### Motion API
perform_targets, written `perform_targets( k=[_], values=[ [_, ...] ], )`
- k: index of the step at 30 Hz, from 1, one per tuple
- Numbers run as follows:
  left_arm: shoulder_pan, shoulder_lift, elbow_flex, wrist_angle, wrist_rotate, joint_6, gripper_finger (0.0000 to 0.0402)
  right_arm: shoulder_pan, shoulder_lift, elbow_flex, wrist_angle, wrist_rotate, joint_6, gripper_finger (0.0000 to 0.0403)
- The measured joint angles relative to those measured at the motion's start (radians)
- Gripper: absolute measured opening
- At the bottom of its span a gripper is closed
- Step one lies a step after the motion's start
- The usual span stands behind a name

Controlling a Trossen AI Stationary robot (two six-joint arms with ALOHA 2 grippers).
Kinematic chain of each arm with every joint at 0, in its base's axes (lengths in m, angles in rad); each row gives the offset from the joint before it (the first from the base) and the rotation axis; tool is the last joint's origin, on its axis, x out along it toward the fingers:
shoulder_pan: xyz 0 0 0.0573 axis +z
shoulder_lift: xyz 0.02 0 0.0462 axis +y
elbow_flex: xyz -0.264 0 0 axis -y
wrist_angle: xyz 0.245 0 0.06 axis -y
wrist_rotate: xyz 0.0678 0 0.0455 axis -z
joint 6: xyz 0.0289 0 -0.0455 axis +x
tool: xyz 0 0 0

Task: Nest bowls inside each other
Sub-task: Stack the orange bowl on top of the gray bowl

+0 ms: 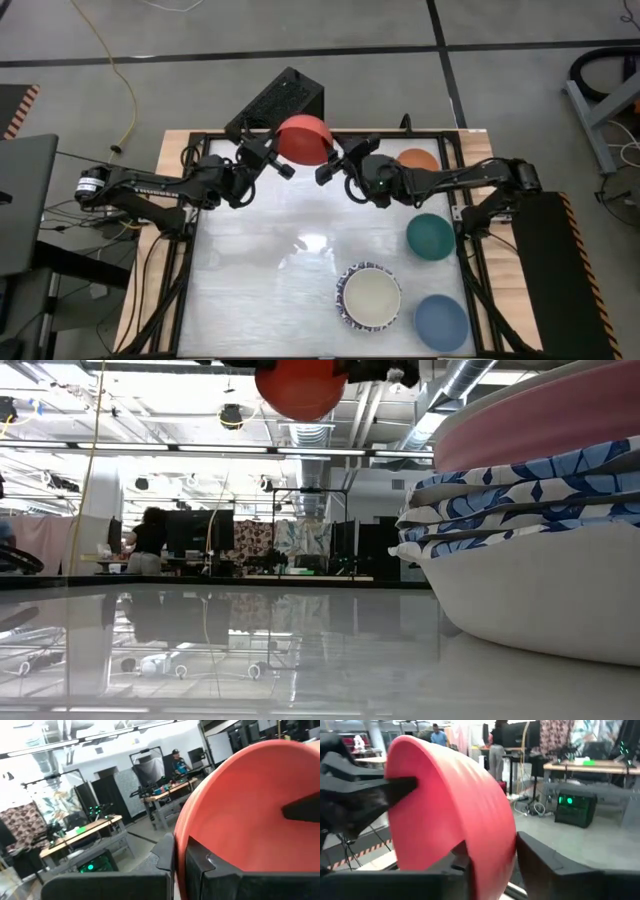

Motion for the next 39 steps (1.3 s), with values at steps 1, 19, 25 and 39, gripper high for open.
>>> perform_targets(
  k=[1,19,25,39],
  values=[
    [0.000,0.000,0.000,-0.008,0.008,-0.010,0.0001,0.000,0.000,0.000,-0.013,0.005,0.022,0.0119],
    [-0.079,-0.053,0.000,-0.432,0.222,-0.345,0.0197,-0.048,-0.043,-0.002,-0.497,-0.199,0.510,0.0004],
    [-0.163,-0.179,-0.001,-0.512,0.223,-0.392,0.0227,-0.085,-0.147,0.000,-0.778,-0.488,0.666,0.0003],
    [-0.276,-0.399,-0.001,-0.787,0.213,-0.686,0.0229,0.428,-0.192,-0.007,-1.145,-0.665,1.246,0.0003]
  ],
)
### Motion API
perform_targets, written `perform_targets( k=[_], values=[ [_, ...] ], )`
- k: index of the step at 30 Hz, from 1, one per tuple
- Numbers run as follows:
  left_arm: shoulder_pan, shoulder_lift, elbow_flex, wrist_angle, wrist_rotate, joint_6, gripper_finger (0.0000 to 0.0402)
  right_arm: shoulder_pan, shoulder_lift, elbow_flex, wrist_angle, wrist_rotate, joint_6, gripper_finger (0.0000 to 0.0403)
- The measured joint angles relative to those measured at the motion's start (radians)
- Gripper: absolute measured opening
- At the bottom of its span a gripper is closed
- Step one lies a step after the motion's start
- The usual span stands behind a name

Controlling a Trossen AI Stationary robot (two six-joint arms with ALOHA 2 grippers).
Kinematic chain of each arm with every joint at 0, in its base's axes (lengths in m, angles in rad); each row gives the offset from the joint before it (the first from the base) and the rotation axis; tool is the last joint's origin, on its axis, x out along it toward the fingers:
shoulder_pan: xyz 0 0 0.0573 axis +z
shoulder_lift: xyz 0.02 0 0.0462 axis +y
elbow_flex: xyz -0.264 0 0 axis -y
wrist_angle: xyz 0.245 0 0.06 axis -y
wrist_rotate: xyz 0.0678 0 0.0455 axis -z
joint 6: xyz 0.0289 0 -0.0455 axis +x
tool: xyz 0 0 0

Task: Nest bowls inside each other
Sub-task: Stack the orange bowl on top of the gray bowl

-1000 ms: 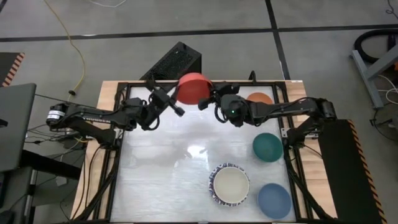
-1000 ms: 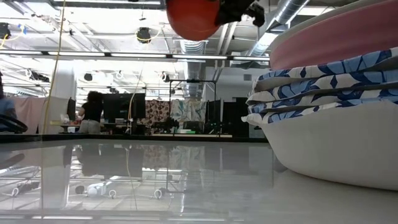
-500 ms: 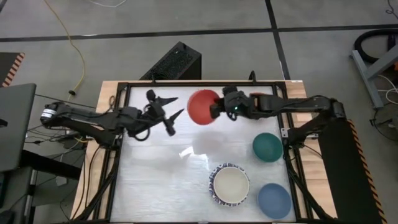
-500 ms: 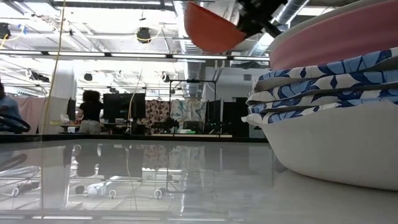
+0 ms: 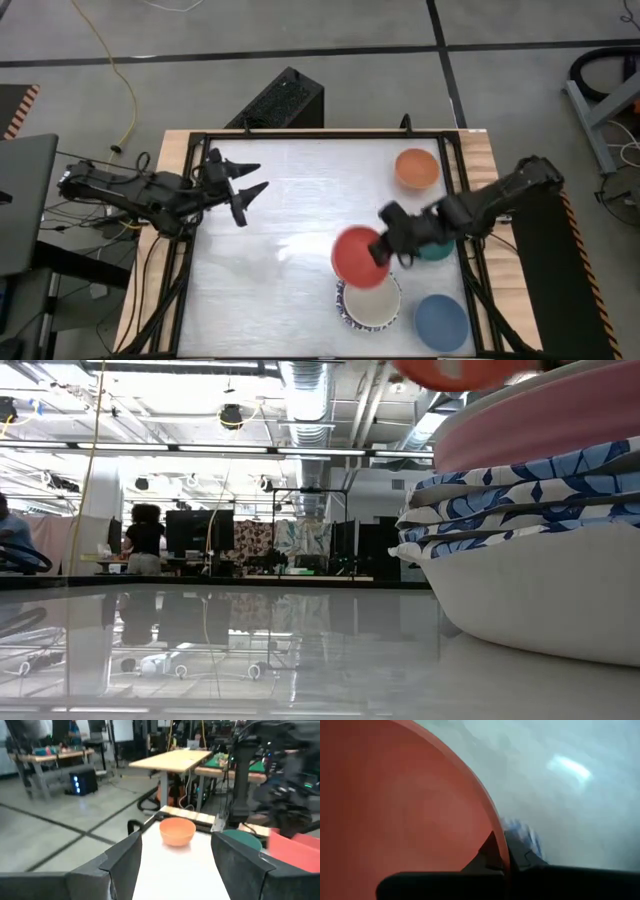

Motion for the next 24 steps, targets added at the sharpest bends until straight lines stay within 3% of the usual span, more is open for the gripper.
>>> perform_targets(
  k=[7,19,24],
  values=[
    [0.001,0.031,0.000,-0.082,0.021,-0.083,0.0229,0.119,0.086,-0.002,-0.079,0.007,0.212,0.0003],
    [0.001,0.106,0.000,-0.081,0.068,-0.130,0.0229,0.190,0.173,-0.002,-0.086,-0.074,0.309,0.0003],
    [0.001,0.105,0.000,-0.079,0.079,-0.144,0.0229,0.199,0.172,-0.002,-0.117,-0.088,0.319,0.0039]
  ],
)
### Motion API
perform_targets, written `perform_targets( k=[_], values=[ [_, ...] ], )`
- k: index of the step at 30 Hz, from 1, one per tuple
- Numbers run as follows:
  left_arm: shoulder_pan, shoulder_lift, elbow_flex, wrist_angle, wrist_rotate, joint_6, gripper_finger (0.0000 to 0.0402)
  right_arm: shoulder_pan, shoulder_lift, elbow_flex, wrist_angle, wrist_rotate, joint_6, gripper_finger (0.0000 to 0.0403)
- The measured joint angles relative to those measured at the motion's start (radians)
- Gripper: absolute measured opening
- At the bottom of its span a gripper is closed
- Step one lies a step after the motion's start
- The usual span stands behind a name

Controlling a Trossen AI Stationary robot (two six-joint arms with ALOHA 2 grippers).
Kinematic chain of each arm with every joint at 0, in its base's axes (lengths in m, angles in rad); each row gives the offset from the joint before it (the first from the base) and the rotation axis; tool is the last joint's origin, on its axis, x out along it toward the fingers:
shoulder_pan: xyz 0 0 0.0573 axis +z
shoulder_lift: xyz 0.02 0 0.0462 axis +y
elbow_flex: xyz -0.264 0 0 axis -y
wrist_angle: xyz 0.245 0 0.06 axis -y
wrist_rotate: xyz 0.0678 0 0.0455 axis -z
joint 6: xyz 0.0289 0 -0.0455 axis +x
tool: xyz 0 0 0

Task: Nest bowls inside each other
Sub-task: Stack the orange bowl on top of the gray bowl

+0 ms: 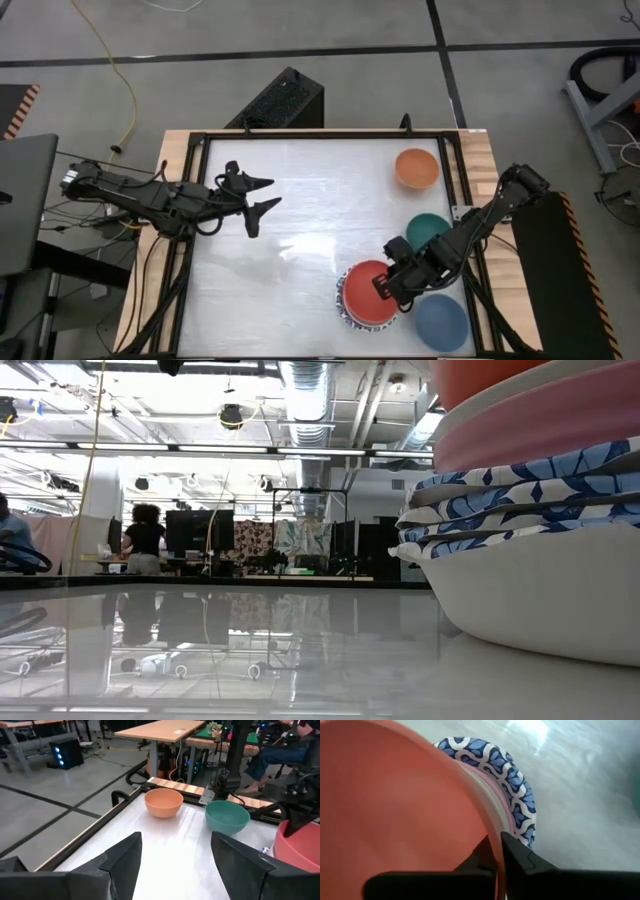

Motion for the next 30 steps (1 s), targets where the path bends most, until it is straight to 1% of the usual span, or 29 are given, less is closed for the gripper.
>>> perform_targets(
  k=[7,15,19,21,23,25,30],
  values=[
    [0.000,0.000,0.000,0.000,0.000,-0.003,0.0229,0.002,0.000,0.000,0.003,-0.015,-0.008,0.0094],
    [0.000,0.000,0.000,0.000,0.001,-0.005,0.0229,0.004,0.000,0.000,0.033,-0.015,-0.035,0.0169],
    [0.000,0.000,0.000,0.000,0.001,-0.006,0.0229,0.005,0.000,0.000,0.041,-0.014,-0.038,0.0198],
    [0.000,0.000,0.000,-0.001,0.001,-0.006,0.0229,0.005,-0.002,0.000,0.040,-0.009,-0.038,0.0205],
    [0.000,0.000,0.000,-0.005,0.001,-0.002,0.0229,0.005,-0.002,0.004,0.032,0.020,-0.038,0.0208],
    [0.000,0.000,0.000,-0.009,0.000,0.014,0.0229,0.005,-0.002,0.011,0.019,0.043,-0.038,0.0207],
    [0.000,0.000,0.000,-0.014,0.023,0.022,0.0229,0.004,-0.003,0.012,-0.021,0.047,-0.038,0.0199]
  ],
)
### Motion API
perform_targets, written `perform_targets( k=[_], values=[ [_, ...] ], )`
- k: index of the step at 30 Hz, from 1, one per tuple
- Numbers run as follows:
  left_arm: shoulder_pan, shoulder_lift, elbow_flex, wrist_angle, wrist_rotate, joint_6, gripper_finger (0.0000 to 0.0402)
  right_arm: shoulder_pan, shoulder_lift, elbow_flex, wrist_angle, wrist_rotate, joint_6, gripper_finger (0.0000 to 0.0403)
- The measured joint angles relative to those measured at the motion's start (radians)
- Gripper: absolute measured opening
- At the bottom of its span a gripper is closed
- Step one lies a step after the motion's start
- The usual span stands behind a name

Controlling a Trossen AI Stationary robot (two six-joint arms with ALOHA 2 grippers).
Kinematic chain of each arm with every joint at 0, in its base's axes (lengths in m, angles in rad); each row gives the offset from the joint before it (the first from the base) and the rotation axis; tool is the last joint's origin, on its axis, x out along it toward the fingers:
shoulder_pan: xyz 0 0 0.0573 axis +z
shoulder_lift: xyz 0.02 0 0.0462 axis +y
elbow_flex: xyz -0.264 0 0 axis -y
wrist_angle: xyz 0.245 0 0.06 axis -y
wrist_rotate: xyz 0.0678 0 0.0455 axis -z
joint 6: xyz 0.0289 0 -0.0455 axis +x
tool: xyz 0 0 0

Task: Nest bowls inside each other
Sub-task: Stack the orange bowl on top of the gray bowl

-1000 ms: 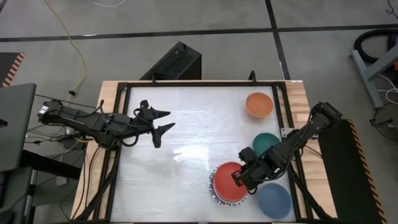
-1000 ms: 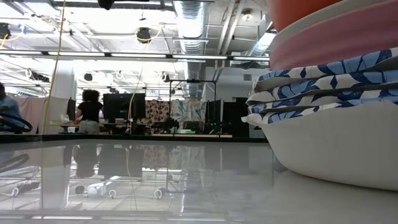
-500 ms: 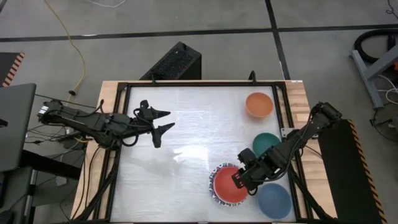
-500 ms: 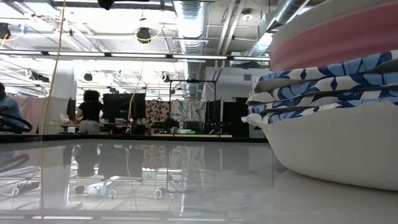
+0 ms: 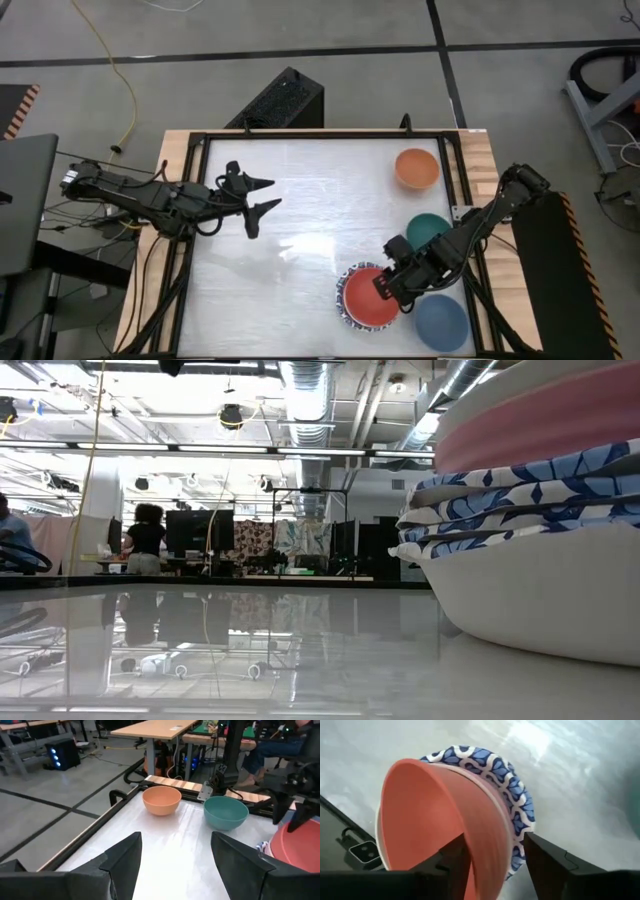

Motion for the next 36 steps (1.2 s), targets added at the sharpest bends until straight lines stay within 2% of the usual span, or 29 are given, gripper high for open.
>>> perform_targets(
  k=[6,11,16,21,27,29,36],
  values=[
    [0.000,0.000,0.000,-0.013,0.003,-0.030,0.0229,0.000,0.000,0.076,-0.145,0.070,0.010,0.0186],
    [0.000,0.000,0.000,-0.012,0.003,-0.032,0.0229,0.000,0.000,0.168,-0.249,0.075,-0.061,0.0180],
    [0.000,0.000,0.000,-0.012,0.003,-0.035,0.0229,0.017,0.000,0.186,-0.223,0.092,-0.139,0.0166],
    [0.000,0.000,0.000,-0.012,0.003,-0.040,0.0229,0.052,-0.002,0.158,-0.159,0.126,-0.222,0.0096],
    [0.000,0.000,0.000,-0.010,0.002,-0.042,0.0229,0.061,-0.008,0.091,-0.041,0.132,-0.230,0.0014],
    [0.000,0.000,0.000,-0.010,0.001,-0.044,0.0229,0.066,-0.007,0.063,-0.025,0.133,-0.209,0.0009],
    [0.000,0.000,0.000,-0.009,-0.003,-0.047,0.0229,0.085,-0.005,-0.020,0.031,0.128,-0.126,0.0027]
  ],
)
